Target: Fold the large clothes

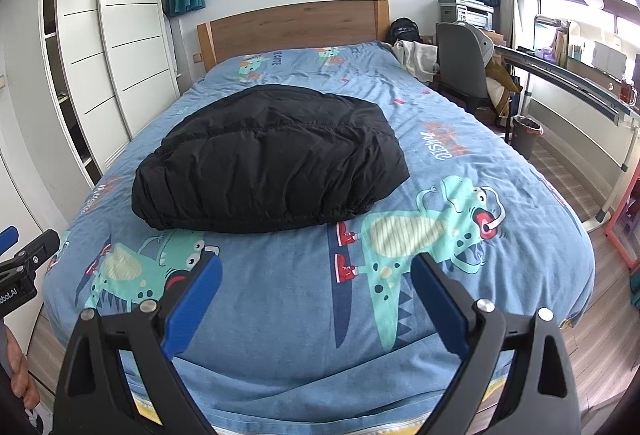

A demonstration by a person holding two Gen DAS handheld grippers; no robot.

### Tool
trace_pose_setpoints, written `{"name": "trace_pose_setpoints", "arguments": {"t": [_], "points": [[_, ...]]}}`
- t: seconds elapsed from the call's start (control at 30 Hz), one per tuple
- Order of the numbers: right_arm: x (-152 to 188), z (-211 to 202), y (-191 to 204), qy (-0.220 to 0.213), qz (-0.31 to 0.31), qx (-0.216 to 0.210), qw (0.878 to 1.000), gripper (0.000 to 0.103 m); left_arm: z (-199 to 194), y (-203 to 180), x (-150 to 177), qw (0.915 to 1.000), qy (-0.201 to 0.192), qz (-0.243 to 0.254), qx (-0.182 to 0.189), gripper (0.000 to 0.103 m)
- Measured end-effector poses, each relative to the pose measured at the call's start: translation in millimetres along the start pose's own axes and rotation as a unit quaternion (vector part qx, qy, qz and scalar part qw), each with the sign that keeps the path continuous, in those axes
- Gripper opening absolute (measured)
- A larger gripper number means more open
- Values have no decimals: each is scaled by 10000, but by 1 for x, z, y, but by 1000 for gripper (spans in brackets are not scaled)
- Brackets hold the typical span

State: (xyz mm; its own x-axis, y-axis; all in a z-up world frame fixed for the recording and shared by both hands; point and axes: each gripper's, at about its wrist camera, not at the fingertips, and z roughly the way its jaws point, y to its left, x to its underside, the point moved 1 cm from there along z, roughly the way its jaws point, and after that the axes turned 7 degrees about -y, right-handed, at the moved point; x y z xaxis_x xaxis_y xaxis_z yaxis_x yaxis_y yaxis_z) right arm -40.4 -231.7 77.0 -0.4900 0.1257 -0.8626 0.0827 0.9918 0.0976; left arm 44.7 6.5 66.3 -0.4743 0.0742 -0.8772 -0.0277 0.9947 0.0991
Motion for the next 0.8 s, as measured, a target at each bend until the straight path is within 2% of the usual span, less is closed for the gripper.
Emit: {"name": "trace_pose_setpoints", "arguments": {"t": [0.8], "points": [[12,11,-2,263,-36,117,9996,97,9,-18,9,9988,424,225,30,102]]}}
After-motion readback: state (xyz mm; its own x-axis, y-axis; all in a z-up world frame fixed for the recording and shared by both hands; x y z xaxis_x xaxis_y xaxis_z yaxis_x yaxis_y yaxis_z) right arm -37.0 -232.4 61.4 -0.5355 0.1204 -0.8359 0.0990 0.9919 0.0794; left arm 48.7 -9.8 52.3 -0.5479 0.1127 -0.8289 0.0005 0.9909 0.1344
